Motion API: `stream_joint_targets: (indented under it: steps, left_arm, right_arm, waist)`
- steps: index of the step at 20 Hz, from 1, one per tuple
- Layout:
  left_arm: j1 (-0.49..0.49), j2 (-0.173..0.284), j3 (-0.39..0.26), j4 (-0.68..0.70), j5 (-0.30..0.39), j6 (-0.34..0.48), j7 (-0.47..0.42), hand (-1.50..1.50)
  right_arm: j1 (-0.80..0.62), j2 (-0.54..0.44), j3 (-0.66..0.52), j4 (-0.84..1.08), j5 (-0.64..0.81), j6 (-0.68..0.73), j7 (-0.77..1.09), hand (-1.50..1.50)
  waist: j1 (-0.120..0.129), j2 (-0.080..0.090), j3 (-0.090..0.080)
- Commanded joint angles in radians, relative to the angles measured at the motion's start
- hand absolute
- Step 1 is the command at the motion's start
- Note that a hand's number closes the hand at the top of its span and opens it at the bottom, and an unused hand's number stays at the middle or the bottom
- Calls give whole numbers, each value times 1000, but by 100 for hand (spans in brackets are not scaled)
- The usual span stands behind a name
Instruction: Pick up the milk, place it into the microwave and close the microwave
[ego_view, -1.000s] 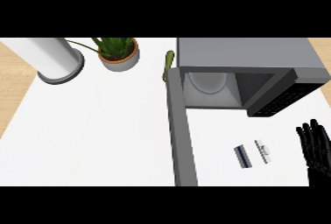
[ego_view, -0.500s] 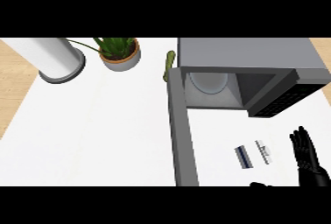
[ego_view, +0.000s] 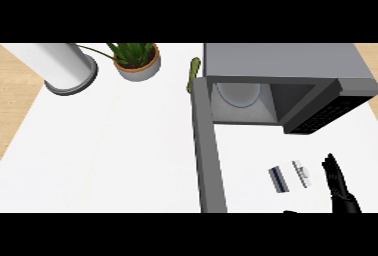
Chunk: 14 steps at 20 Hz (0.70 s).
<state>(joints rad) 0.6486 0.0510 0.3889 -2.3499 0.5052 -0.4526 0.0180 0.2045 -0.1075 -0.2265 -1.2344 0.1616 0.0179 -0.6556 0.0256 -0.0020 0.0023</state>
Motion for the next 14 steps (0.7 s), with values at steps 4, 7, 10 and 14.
stream_joint_targets:
  steps: [4,7,10,14]
  left_arm:
    - [66,2,44,-130,192,-34,16,-150]
    - [80,2,57,-97,207,-61,3,-150]
    - [77,-19,44,-85,174,-78,-34,-150]
    - [121,-23,42,-152,197,-65,6,-150]
  right_arm:
    - [-120,-20,-25,277,51,-54,-160,-150]
    - [-167,-10,-28,366,38,-37,-210,-150]
    - [-261,-68,-87,511,4,-2,-269,-150]
    - [-261,-70,-88,595,-11,60,-364,-150]
  waist:
    - [1,0,0]
    - [-3,1,0]
    - [2,2,1]
    - [-3,2,1]
